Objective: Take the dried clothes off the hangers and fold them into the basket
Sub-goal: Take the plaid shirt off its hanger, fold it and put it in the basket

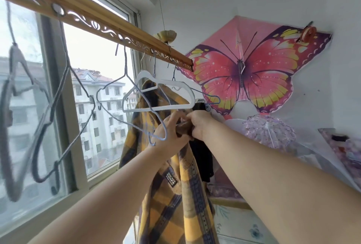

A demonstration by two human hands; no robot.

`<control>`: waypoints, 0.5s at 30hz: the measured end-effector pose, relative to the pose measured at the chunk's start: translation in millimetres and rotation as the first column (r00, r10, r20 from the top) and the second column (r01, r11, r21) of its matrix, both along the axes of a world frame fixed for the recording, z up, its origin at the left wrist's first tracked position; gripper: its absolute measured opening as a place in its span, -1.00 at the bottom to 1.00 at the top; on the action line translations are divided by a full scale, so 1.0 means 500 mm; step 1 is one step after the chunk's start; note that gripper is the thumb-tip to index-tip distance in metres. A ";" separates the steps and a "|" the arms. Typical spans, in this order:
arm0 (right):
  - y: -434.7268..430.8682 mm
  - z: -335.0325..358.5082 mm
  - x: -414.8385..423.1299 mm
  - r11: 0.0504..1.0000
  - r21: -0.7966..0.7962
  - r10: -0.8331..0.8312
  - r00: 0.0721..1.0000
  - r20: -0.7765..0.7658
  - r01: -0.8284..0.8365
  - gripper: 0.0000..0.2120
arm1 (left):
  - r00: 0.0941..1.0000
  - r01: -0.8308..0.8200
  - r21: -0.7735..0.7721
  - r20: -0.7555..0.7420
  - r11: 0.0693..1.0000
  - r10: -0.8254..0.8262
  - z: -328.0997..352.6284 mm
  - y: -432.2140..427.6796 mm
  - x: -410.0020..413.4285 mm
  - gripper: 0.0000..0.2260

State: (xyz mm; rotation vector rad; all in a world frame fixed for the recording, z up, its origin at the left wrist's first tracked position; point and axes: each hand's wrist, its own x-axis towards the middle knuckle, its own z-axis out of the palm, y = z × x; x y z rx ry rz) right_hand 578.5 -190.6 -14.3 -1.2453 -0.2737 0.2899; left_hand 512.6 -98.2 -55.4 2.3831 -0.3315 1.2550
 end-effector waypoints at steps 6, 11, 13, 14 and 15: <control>-0.009 -0.028 -0.023 0.988 -0.151 0.022 0.995 0.100 -0.007 -0.62 | 0.993 0.033 -0.324 -0.095 0.945 -0.067 0.020 -0.034 -0.045 -0.48; -0.010 -0.045 -0.029 0.942 -0.334 0.039 0.975 0.219 0.037 -0.72 | 0.991 -0.060 -0.159 -0.127 0.985 0.040 0.038 -0.013 -0.022 -0.72; 0.001 -0.050 -0.028 0.951 -0.294 -0.027 0.970 0.241 0.099 -0.70 | 0.998 0.032 -0.168 -0.050 0.985 -0.041 0.036 -0.022 -0.019 -0.69; 0.004 -0.051 -0.028 0.951 -0.282 -0.054 0.967 0.251 0.126 -0.70 | 0.998 0.059 -0.166 0.027 0.984 -0.055 0.038 -0.031 -0.021 -0.68; 0.008 -0.052 -0.028 0.955 -0.260 -0.080 0.966 0.245 0.145 -0.71 | 0.992 0.084 -0.169 0.111 0.982 -0.065 0.043 -0.037 -0.022 -0.67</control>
